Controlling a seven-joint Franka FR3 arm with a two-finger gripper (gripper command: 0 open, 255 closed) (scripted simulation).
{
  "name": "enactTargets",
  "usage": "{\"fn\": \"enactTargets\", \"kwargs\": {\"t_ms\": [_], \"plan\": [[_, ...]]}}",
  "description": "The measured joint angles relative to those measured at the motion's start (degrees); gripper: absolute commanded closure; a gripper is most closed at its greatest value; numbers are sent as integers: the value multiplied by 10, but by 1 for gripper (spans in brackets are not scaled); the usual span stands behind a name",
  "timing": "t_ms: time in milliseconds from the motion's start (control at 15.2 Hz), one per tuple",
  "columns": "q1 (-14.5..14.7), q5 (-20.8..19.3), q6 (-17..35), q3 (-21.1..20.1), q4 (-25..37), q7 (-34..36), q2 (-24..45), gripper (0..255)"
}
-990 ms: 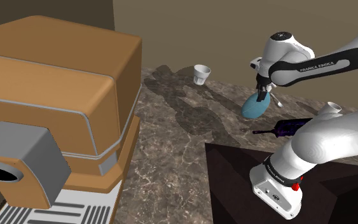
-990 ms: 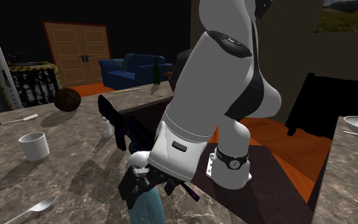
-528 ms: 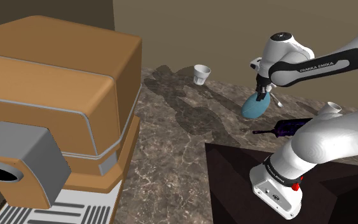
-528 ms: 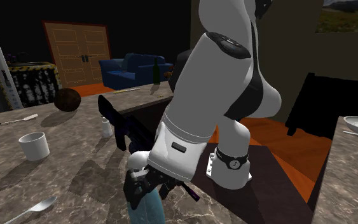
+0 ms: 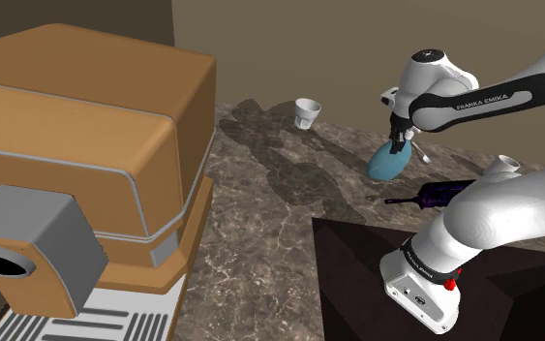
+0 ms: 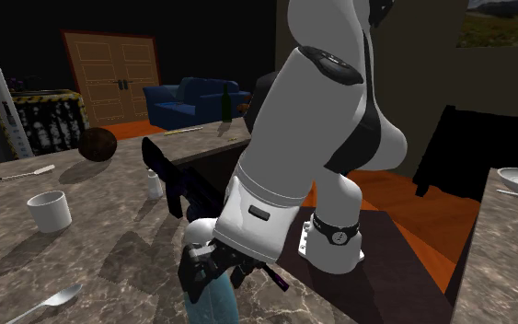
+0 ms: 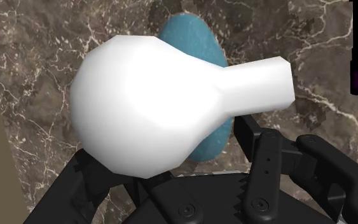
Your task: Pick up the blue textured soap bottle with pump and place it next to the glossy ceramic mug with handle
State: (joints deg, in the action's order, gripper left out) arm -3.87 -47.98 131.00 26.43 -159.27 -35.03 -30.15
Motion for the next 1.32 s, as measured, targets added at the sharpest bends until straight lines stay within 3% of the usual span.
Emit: {"fn": "enactTargets", "kwargs": {"t_ms": [1320], "plan": [[17, 73, -158, -41, 79, -75, -89, 255]]}}
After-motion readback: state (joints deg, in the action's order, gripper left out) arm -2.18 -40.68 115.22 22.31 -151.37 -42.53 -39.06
